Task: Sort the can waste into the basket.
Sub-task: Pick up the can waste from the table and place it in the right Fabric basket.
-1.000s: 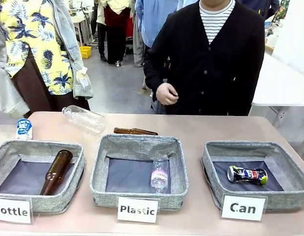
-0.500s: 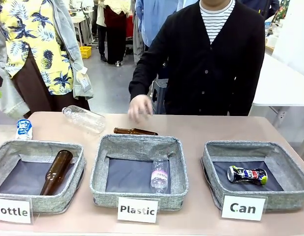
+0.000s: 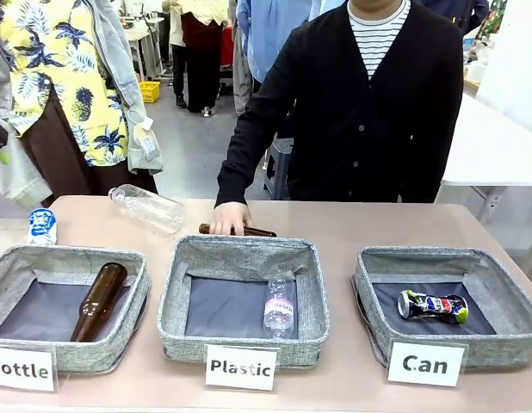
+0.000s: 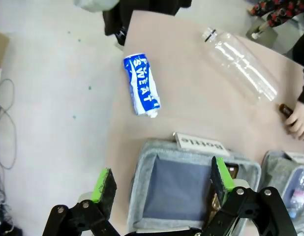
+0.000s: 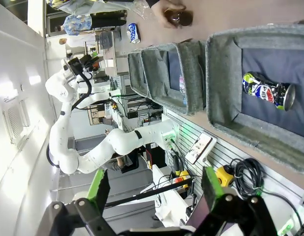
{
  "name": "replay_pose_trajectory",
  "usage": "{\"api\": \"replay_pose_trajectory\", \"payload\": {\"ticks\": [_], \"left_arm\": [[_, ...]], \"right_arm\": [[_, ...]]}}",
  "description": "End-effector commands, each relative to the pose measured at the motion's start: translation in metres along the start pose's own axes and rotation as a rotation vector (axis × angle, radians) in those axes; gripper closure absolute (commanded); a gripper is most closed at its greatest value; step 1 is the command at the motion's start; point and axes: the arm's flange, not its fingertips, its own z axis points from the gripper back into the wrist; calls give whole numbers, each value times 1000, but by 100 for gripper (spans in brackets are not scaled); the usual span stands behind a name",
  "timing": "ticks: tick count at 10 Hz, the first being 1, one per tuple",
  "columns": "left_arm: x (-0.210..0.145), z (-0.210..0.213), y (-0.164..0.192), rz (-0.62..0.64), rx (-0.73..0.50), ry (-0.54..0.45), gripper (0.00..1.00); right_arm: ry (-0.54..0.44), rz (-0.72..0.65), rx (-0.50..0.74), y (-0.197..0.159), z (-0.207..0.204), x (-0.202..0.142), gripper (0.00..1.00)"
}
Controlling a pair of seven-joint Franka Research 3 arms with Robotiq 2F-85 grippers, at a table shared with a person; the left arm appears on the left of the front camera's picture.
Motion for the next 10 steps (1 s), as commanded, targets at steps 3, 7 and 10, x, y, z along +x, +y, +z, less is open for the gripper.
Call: {"api": "replay_pose_trajectory", "payload": {"ticks": [3,7,10], "left_arm": [[55,-59,10,87,-46,69,0],[84,-128,32,258,-16,135,0],[88,-171,36,242,105,212,0]], "right_arm": [[1,18,-25,-1,3,-2,0],[1,18,-25,-1,3,-2,0],[1,18,-25,-1,3,-2,0]]}}
